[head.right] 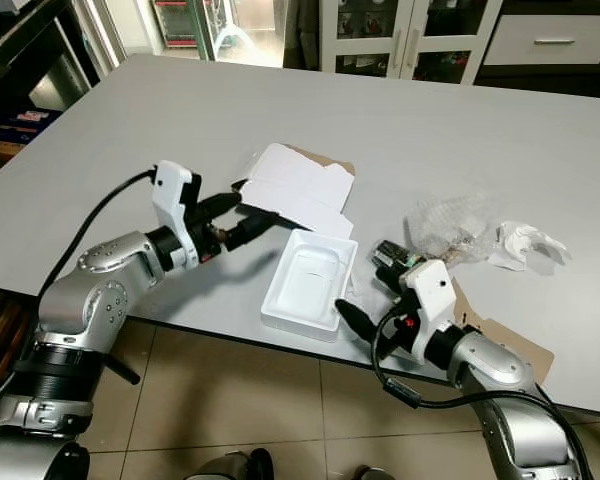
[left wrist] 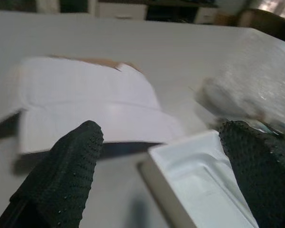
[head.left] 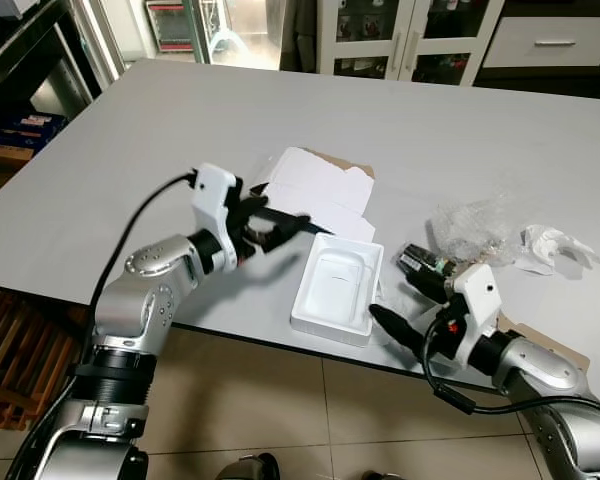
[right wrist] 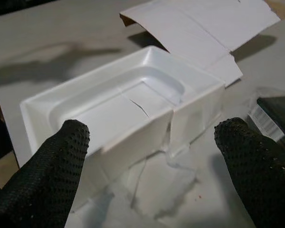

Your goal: Picking trash to rubbish bin

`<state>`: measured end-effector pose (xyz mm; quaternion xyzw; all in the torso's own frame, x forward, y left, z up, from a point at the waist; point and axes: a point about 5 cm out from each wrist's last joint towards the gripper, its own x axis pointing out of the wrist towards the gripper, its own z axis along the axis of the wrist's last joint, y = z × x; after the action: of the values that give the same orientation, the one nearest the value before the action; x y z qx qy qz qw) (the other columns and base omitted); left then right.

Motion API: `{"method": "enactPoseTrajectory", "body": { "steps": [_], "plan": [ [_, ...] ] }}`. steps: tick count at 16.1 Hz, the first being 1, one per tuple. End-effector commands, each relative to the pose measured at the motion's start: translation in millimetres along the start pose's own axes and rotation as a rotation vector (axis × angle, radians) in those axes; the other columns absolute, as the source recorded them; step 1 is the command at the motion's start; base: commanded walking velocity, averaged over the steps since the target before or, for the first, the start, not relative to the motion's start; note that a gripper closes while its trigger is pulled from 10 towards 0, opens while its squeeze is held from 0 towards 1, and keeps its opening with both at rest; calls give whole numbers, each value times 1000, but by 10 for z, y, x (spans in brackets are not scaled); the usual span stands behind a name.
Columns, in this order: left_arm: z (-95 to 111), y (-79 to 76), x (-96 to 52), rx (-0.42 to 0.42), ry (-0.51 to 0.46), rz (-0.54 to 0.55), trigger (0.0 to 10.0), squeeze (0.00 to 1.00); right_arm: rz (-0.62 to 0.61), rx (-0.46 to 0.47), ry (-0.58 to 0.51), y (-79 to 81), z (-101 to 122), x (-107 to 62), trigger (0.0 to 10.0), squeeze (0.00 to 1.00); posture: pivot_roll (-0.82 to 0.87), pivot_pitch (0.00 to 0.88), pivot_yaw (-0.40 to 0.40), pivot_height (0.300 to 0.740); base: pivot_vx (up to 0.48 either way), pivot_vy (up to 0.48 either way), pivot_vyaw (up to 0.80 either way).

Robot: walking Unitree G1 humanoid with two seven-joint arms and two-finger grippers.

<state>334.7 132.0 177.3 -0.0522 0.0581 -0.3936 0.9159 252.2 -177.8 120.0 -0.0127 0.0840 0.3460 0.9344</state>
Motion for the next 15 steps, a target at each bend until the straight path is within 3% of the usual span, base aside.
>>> {"method": "enactPoseTrajectory", "body": {
  "steps": [1,5,7,11,13,15],
  "plan": [
    [-122,-62,-66,-67,32,-103,10000,0,19,0,-18,23,59,10,10000,0,-99,112,83,740,0,0,0],
    [-295,-143,-159,-162,59,-184,10000,0,22,0,-11,46,29,53,10000,0,-92,113,87,740,0,0,0],
    [-358,-164,-102,-217,71,-143,10000,0,26,2,-11,74,24,71,10000,0,-99,114,89,740,0,0,0],
    [-395,-206,-18,-117,159,-102,10000,0,22,2,-6,77,9,58,10000,0,-96,119,89,740,0,0,0],
    [-363,-327,98,-7,230,-68,10000,0,19,1,-6,73,10,68,10000,0,-93,119,92,740,0,0,0],
    [-353,-401,189,3,251,-41,10000,0,21,2,-8,80,10,83,10000,0,-94,119,94,740,0,0,0]
  ]
}}
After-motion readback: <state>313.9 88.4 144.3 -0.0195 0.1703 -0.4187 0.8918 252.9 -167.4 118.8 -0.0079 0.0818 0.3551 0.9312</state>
